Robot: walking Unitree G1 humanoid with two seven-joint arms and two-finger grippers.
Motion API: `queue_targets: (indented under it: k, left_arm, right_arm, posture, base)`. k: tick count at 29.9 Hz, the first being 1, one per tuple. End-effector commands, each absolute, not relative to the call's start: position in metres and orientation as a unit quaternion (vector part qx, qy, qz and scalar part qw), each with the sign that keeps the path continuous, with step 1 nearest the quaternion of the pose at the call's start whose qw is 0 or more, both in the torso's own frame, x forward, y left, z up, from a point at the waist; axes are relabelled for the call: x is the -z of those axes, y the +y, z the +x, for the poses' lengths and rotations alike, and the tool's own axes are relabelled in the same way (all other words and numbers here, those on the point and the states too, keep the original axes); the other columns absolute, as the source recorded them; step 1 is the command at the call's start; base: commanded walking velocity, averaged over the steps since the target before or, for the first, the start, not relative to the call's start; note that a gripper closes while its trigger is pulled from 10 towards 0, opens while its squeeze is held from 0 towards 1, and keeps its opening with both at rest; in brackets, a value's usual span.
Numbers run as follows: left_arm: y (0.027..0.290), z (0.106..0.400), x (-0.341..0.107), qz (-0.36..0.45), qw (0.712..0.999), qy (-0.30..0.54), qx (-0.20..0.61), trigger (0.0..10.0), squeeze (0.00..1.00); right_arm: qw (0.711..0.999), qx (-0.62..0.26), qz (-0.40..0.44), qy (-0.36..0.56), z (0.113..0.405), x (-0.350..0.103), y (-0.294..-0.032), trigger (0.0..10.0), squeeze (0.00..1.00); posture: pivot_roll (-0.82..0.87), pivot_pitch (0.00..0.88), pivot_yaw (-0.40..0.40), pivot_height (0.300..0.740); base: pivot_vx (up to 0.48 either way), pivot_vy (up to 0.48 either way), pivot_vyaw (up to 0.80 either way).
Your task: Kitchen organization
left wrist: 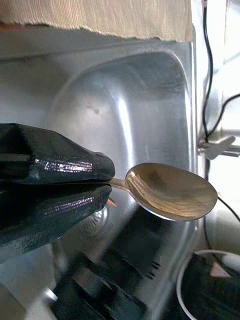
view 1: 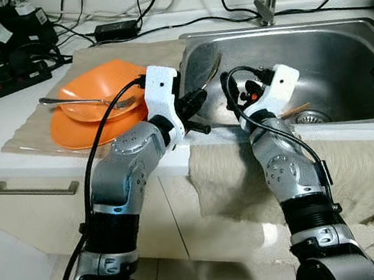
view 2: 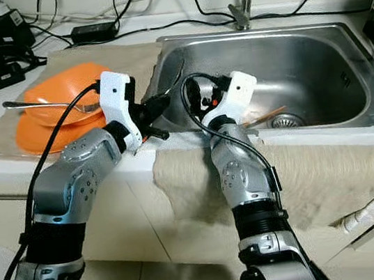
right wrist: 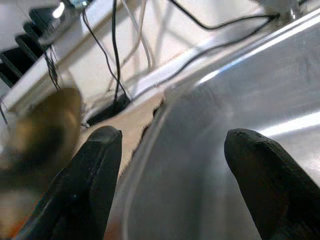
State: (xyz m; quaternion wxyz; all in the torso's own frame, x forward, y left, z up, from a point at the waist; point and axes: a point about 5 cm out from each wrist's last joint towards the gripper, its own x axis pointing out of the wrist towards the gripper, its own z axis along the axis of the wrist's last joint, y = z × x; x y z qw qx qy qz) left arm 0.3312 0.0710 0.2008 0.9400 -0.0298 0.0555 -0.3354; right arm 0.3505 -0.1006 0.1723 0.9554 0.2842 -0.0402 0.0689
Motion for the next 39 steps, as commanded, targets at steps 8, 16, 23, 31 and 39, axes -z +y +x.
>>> queue_targets:
  k: [8, 16, 23, 31, 39]
  left_arm:
    - [0.082, 0.34, -0.187, -0.001, 0.951, 0.082, 0.299, 0.0, 0.0]
    - [0.084, 0.341, -0.188, 0.043, 0.953, 0.068, 0.294, 0.0, 0.0]
    - [0.086, 0.344, -0.189, 0.075, 0.954, 0.061, 0.282, 0.0, 0.0]
    - [0.084, 0.345, -0.195, 0.112, 0.952, 0.042, 0.282, 0.0, 0.0]
    - [0.077, 0.342, -0.2, 0.191, 0.94, -0.004, 0.283, 0.0, 0.0]
  right_arm:
    - [0.947, -0.087, 0.303, -0.056, 0.353, -0.187, -0.093, 10.0, 0.0]
    - [0.945, -0.082, 0.312, -0.043, 0.35, -0.182, -0.094, 10.0, 0.0]
    - [0.94, -0.081, 0.329, -0.038, 0.351, -0.182, -0.096, 10.0, 0.0]
    - [0.94, -0.086, 0.326, -0.047, 0.349, -0.186, -0.095, 10.0, 0.0]
    - [0.928, -0.093, 0.358, -0.043, 0.349, -0.19, -0.092, 10.0, 0.0]
  posture:
    - [0.07, 0.017, 0.074, 0.74]
    - [0.07, 0.019, 0.072, 0.74]
    - [0.07, 0.019, 0.073, 0.74]
    - [0.07, 0.014, 0.076, 0.74]
    - [0.08, 0.006, 0.076, 0.74]
  base:
    - [0.0, 0.0, 0.0]
    - [0.0, 0.0, 0.0]
    - [0.0, 0.0, 0.0]
    - [0.0, 0.0, 0.0]
    - [0.0, 0.0, 0.0]
